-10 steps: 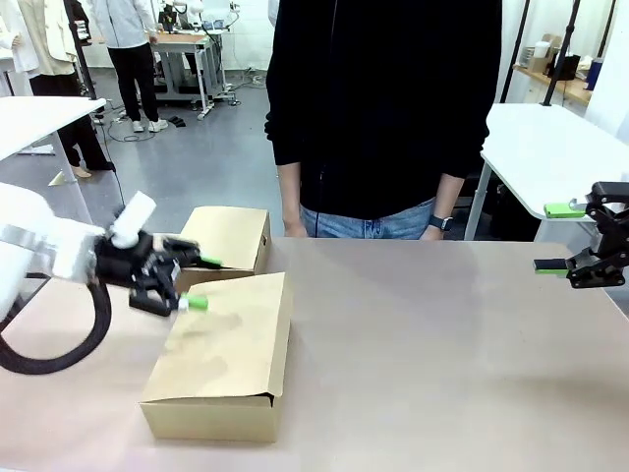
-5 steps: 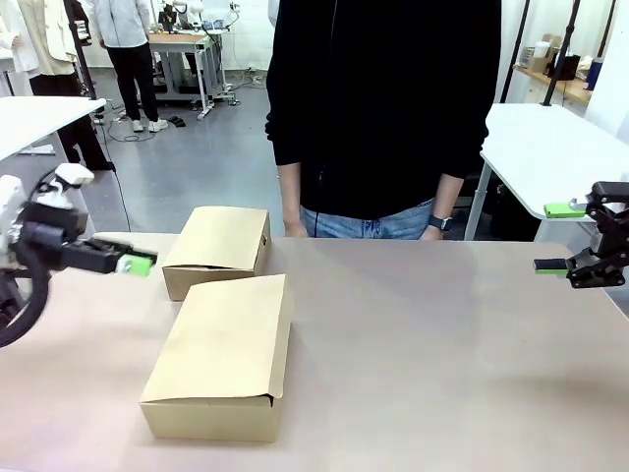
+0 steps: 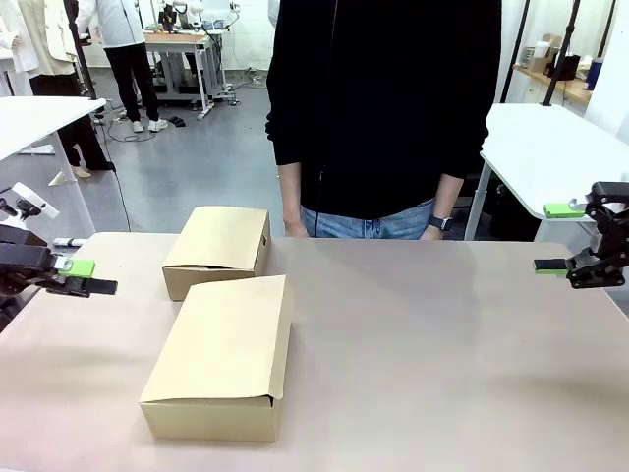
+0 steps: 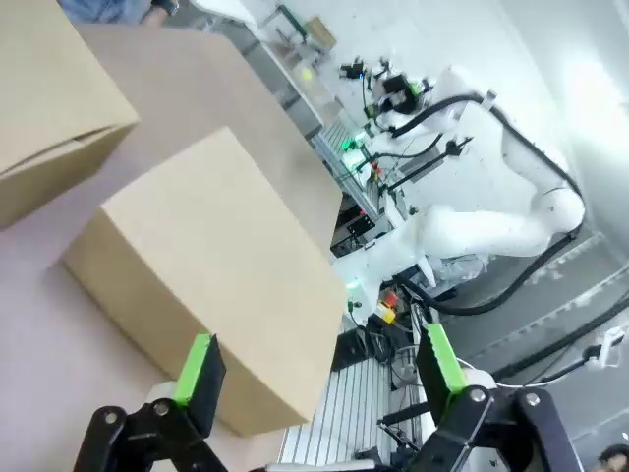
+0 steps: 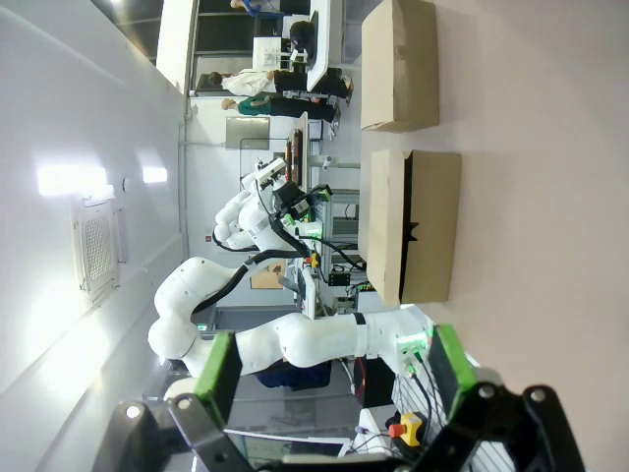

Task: Place items inside the box.
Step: Close the lid of the Mailer Box closest to the robot.

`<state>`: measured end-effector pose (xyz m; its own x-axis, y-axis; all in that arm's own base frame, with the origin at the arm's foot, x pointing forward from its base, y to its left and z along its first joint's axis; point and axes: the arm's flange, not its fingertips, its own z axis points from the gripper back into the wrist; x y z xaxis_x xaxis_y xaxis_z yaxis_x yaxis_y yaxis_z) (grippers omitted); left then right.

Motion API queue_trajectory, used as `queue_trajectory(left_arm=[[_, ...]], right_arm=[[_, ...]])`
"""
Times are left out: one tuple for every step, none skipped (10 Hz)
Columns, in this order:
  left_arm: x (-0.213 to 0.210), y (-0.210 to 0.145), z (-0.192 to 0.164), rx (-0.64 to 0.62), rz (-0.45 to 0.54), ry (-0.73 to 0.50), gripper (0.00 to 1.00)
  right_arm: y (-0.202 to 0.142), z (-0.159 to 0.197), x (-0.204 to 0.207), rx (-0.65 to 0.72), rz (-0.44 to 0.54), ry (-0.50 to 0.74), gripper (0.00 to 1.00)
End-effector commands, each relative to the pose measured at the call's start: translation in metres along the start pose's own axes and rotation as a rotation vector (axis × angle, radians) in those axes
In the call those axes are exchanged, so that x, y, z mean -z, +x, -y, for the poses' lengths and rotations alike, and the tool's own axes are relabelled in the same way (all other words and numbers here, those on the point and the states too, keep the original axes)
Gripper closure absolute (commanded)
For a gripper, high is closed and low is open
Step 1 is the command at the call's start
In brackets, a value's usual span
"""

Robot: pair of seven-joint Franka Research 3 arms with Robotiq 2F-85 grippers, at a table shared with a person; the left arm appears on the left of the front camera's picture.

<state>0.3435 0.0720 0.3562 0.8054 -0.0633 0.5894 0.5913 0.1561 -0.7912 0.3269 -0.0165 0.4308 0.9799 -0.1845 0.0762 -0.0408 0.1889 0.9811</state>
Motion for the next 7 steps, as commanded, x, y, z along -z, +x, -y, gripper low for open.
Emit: queue_trajectory(left_arm=[[0.0171,-0.0022,0.0106,0.054,-0.072,-0.017,0.0],[0.0171,-0.0022,0.0106,0.054,-0.072,-0.017,0.0],[0.0171,-0.0022,0.0106,0.054,-0.072,-0.017,0.0],[0.0171,-0.0022,0.0106,0.054,-0.072,-0.017,0.0],[0.0171,-0.0022,0.0106,0.054,-0.072,-0.017,0.0],[0.0171,-0.0022,0.0106,0.054,-0.072,-0.017,0.0],[0.0171,-0.0022,0.0106,0.054,-0.072,-0.017,0.0]], right_arm=[[0.0005,-0.0024,0.0002,-0.003,0.005,0.013,0.0],[0.0005,-0.0024,0.0002,-0.003,0.005,0.013,0.0],[0.0005,-0.0024,0.0002,-0.003,0.005,0.013,0.0],[0.0005,-0.0024,0.0002,-0.003,0.005,0.013,0.0],[0.0005,-0.0024,0.0002,-0.003,0.005,0.013,0.0],[0.0005,-0.0024,0.0002,-0.003,0.005,0.013,0.0],[0.0005,-0.0024,0.0002,-0.003,0.005,0.013,0.0]])
